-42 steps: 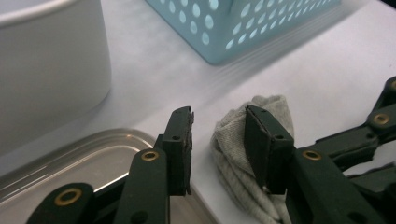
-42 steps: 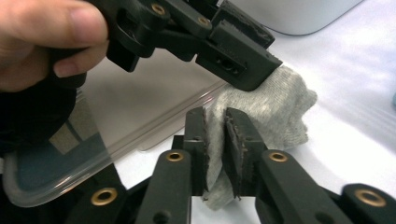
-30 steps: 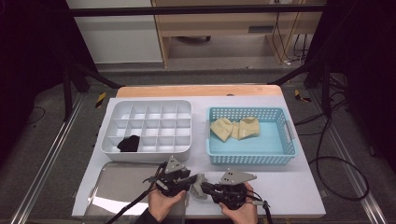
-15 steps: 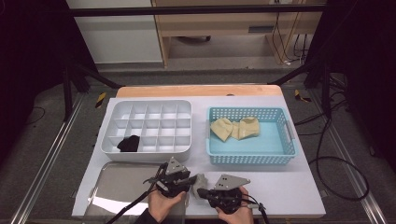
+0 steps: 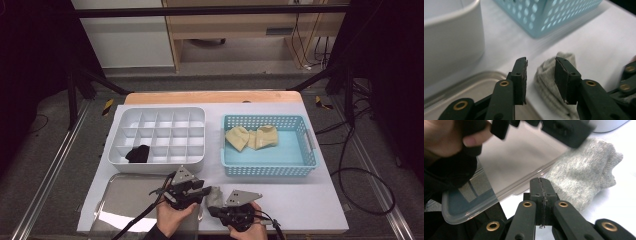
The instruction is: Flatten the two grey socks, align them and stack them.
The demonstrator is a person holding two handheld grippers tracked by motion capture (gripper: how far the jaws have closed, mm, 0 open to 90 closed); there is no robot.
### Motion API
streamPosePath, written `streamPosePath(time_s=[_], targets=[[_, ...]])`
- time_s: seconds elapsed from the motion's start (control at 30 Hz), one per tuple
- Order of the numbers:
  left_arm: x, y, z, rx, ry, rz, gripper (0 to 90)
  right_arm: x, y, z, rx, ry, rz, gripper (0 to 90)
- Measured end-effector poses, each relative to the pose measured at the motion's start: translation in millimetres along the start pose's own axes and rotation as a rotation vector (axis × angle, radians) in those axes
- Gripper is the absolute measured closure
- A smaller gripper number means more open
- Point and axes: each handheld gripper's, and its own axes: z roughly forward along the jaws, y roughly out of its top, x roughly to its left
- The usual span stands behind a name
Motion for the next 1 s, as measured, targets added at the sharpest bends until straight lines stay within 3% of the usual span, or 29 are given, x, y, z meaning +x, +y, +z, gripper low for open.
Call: streamPosePath(time_s=[0.1,0.3,0.47,0.77,1.0], targets=[[-7.2,3.3,5.0,0.011,-0.020,0.039,58.1,-0.2,-0.3,0.6,0.001,-0.001,0.003,90.0],[-7.1,5.9,20.6,0.060,-0.031,0.063,57.2,-0.4,-1.2,0.5,0.004,-0.003,0.002,90.0],[4.0,4.7,22.9,0.113,-0.021,0.042,58.0,-1.3,-3.2,-0.9,0.015,-0.006,0.004,90.0],[12.0,-1.9,17.0,0.119,-0.028,0.025,58.6,-9.5,-5.1,-13.5,0.018,-0.070,0.015,90.0],[11.7,-2.7,17.2,0.121,-0.015,0.023,60.1,-1.1,2.6,-14.5,-0.027,-0.016,0.008,90.0]])
